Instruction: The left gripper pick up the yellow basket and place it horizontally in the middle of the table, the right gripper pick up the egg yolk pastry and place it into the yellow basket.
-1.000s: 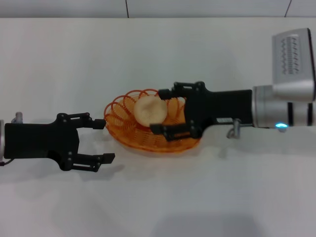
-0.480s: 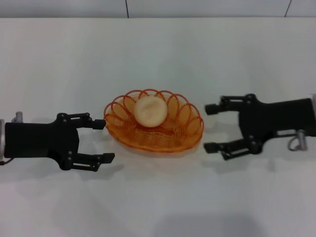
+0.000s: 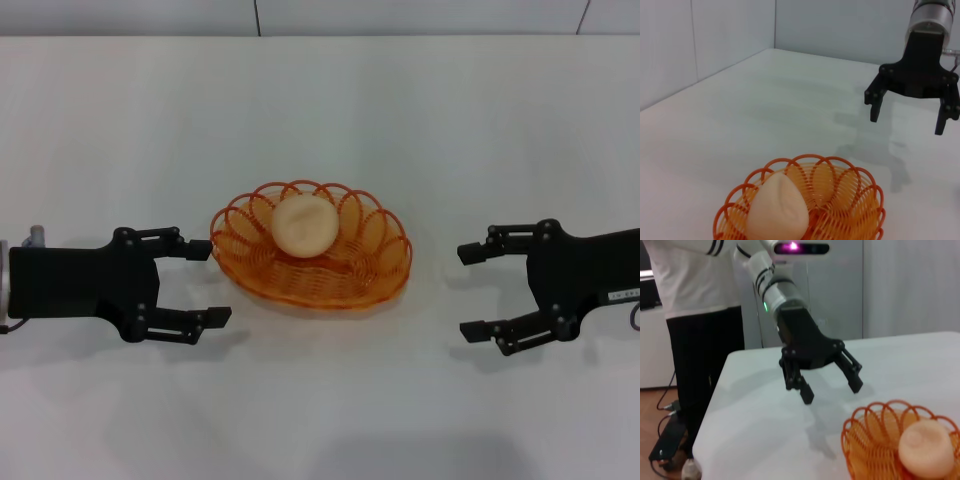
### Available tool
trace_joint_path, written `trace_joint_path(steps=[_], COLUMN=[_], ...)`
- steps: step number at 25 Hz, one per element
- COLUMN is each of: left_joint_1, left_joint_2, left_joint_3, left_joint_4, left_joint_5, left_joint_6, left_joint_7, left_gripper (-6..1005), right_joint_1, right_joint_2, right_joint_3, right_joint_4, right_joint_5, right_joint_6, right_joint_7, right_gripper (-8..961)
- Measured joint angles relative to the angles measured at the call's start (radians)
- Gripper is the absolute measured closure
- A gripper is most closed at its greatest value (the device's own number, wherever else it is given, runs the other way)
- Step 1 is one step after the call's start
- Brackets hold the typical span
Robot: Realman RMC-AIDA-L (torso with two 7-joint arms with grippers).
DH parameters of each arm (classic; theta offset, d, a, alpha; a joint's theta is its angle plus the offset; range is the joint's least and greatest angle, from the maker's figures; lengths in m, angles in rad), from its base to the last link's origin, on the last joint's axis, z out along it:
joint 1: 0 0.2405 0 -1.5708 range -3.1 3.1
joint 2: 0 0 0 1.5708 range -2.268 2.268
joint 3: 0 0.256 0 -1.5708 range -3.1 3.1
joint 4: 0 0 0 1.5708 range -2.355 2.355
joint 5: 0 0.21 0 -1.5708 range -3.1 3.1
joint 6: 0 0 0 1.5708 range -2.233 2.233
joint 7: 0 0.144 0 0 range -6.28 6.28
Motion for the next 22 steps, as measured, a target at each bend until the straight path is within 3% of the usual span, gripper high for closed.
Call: trace_joint_path(steps=[22], left_joint_1=[-0.001], left_joint_2=[0.006], left_joint_3=[0.005], left_joint_4=[0.0], left_joint_5=[0.0], left_joint_6=[-0.001], left_joint_7=[-0.019], left_gripper=[152], right_joint_1=[0.009], right_joint_2=[0.006], right_joint_3=[0.011], right_joint_4=[-0.011], right_joint_5=[-0.087], right_joint_6=[0.038], right_joint_7=[0.061], right_gripper=[92])
